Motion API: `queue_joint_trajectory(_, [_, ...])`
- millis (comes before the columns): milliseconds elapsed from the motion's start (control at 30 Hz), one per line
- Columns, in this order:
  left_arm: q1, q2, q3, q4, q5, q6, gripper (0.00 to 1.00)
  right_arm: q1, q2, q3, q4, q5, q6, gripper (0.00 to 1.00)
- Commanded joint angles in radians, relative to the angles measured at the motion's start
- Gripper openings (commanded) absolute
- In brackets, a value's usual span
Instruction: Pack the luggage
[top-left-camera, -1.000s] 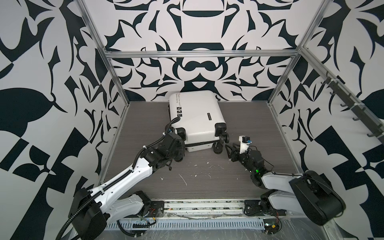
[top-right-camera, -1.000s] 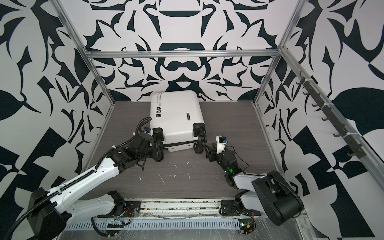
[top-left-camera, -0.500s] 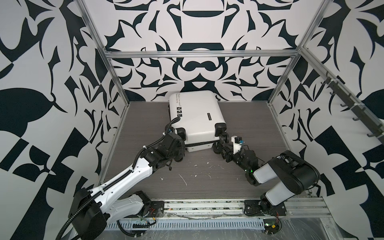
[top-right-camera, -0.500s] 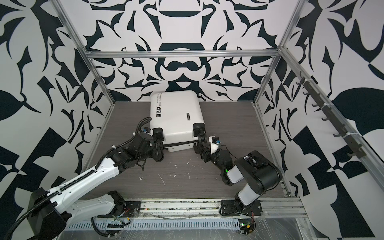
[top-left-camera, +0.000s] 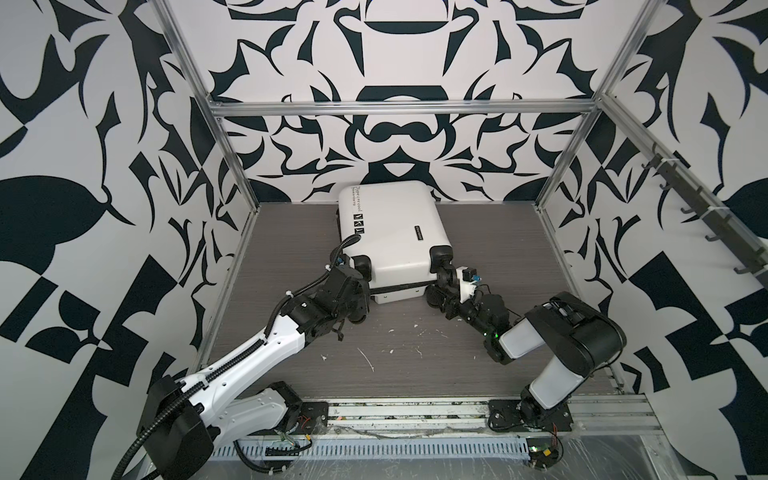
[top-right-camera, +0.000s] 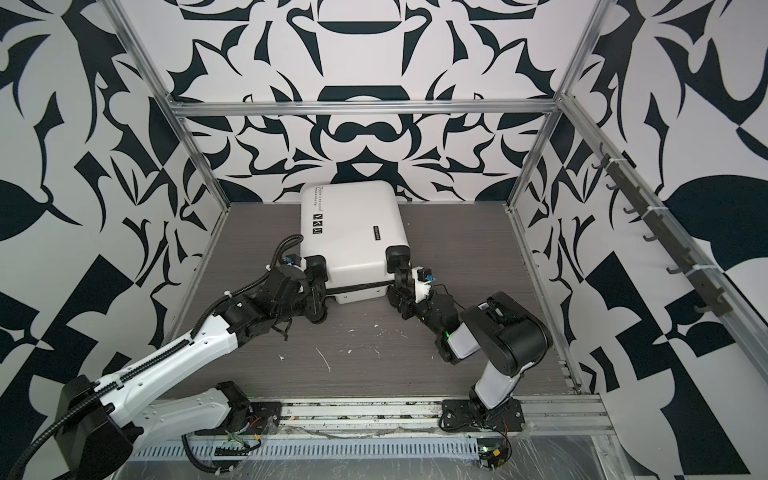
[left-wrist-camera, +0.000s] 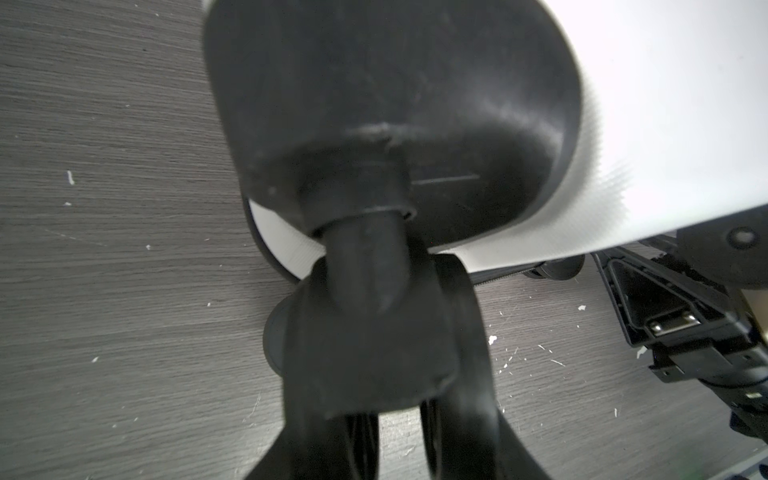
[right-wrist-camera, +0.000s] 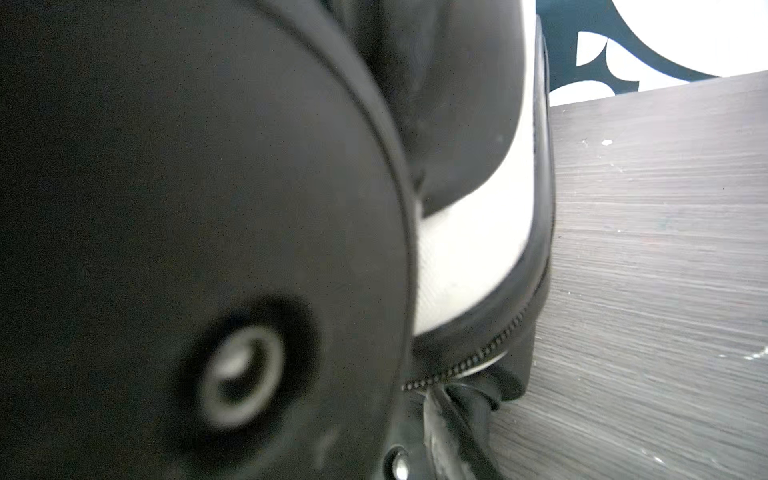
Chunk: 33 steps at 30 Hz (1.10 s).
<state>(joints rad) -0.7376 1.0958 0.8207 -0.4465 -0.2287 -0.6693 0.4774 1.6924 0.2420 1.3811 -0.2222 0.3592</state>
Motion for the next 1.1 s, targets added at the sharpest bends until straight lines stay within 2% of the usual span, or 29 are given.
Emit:
queue_joint_trajectory(0, [-0.002,0.003,0.023,0.025,0.037,0.039,0.00,0.007,0.011,0.035,0.047,-0.038,0.002,0.44])
queue_joint_trajectory(400, [-0.001,-0.004,0.017,0.022,0.039,0.034,0.00,0.019,0.051,0.070,0.047,-0.053,0.020,0.39])
queue_joint_trajectory(667, [-0.002,-0.008,0.011,0.025,0.040,0.031,0.00,0.034,0.053,0.095,0.047,-0.080,0.040,0.31])
queue_joint_trajectory(867, [-0.002,-0.021,0.004,0.023,0.038,0.030,0.00,0.051,0.049,0.091,0.047,-0.092,0.040,0.31])
queue_joint_trajectory(1067, [-0.002,-0.023,0.000,0.025,0.040,0.028,0.00,0.056,0.041,0.077,0.047,-0.052,0.043,0.29])
